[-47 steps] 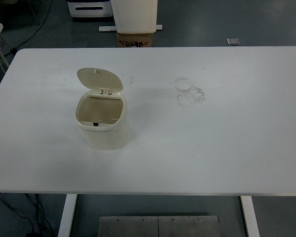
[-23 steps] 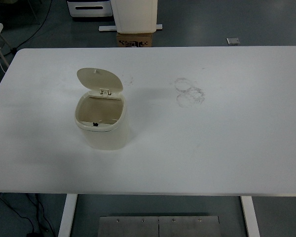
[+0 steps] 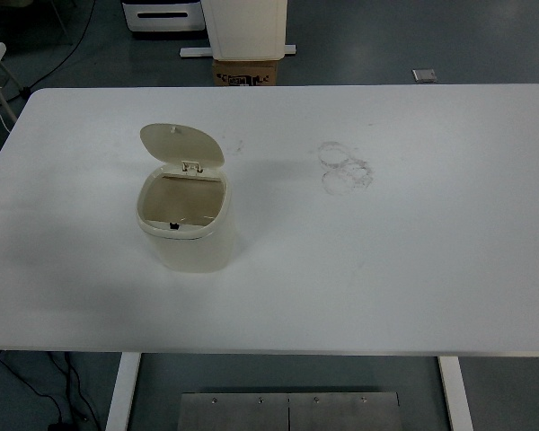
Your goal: Open trash can
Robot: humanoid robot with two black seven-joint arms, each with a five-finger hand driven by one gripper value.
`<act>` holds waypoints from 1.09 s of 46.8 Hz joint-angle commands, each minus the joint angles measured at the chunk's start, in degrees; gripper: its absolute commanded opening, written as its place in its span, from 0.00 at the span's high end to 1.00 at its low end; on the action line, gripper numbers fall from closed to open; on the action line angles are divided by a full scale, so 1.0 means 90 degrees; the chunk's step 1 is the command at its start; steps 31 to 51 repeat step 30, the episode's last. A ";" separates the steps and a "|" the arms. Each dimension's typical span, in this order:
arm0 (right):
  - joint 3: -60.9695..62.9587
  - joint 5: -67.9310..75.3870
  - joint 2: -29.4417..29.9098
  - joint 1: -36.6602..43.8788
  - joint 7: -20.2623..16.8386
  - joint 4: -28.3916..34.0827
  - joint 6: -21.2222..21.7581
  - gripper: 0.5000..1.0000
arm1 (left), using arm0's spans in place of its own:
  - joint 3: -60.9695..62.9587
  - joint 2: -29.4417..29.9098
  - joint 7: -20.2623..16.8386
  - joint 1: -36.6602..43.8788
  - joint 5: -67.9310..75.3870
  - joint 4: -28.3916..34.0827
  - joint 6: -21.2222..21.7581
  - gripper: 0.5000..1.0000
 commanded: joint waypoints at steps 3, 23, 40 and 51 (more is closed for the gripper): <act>0.0000 -0.0003 0.0000 0.0000 0.0001 0.0000 0.0000 0.02 | 0.0001 0.0000 -0.0003 0.0000 0.0010 -0.0001 -0.0003 0.00; -0.0010 -0.0022 0.0000 0.0020 0.0010 0.0010 0.0000 0.02 | 0.0001 -0.0019 -0.0082 0.0117 0.0010 -0.0001 -0.0003 0.00; 0.0000 -0.0013 0.0000 0.0049 0.0030 0.0010 0.0000 0.02 | 0.0001 -0.0029 -0.0082 0.0127 0.0010 -0.0001 -0.0003 0.00; 0.0000 -0.0013 0.0000 0.0049 0.0030 0.0010 0.0000 0.02 | 0.0001 -0.0029 -0.0082 0.0127 0.0010 -0.0001 -0.0003 0.00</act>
